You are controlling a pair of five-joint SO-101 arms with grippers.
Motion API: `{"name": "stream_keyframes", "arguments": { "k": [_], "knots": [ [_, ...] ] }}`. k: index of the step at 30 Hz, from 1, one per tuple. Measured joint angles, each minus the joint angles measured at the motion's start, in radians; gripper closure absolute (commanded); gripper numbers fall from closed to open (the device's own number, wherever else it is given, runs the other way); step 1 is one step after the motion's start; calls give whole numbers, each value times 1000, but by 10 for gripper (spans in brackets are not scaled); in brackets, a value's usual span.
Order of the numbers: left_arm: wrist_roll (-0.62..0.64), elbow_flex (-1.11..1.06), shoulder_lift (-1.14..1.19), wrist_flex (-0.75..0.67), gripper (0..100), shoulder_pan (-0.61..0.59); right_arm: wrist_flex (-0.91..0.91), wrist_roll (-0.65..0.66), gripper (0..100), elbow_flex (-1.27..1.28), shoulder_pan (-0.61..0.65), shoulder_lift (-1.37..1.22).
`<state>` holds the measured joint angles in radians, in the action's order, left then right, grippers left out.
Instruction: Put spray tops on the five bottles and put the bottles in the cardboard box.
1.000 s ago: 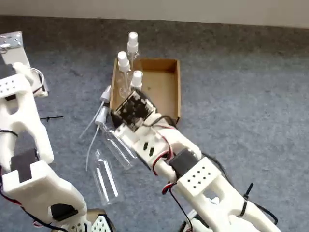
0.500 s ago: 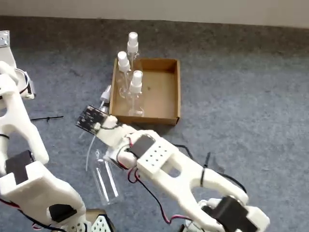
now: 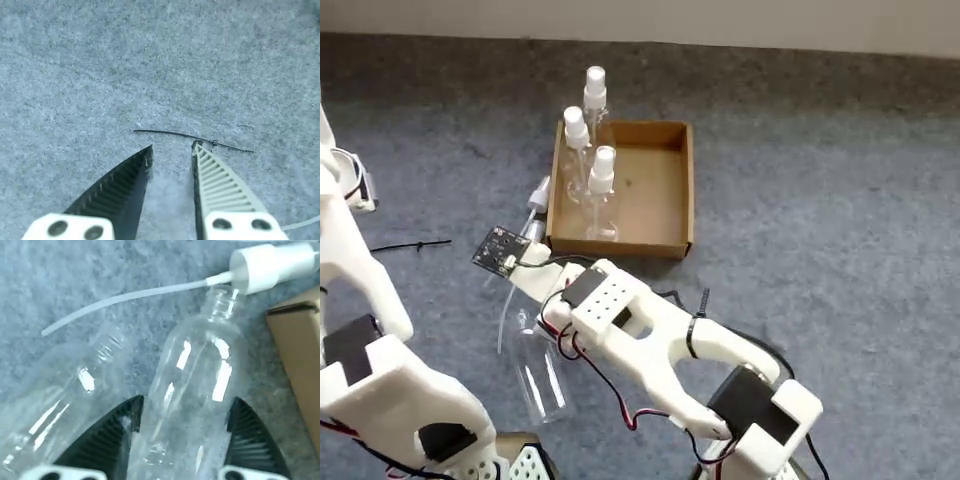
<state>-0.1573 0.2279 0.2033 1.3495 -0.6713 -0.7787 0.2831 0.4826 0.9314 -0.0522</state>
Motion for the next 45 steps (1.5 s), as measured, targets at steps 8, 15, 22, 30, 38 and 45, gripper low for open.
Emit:
{"name": "stream_keyframes", "arguments": {
  "k": [8,15,22,30,38,45],
  "knots": [
    [0,5,0,0,866,-3,-83,-40,995,-15,-5,5],
    [0,5,0,0,869,-5,-330,-63,995,-14,-80,258],
    [3,5,0,0,867,46,-618,11,995,-14,-393,644],
    [0,5,9,-43,865,284,-474,166,995,66,-901,647],
    [0,-2,147,-216,761,422,-193,201,995,244,-999,488],
    [0,29,296,-235,758,468,-26,190,995,301,-997,365]
  ]
}}
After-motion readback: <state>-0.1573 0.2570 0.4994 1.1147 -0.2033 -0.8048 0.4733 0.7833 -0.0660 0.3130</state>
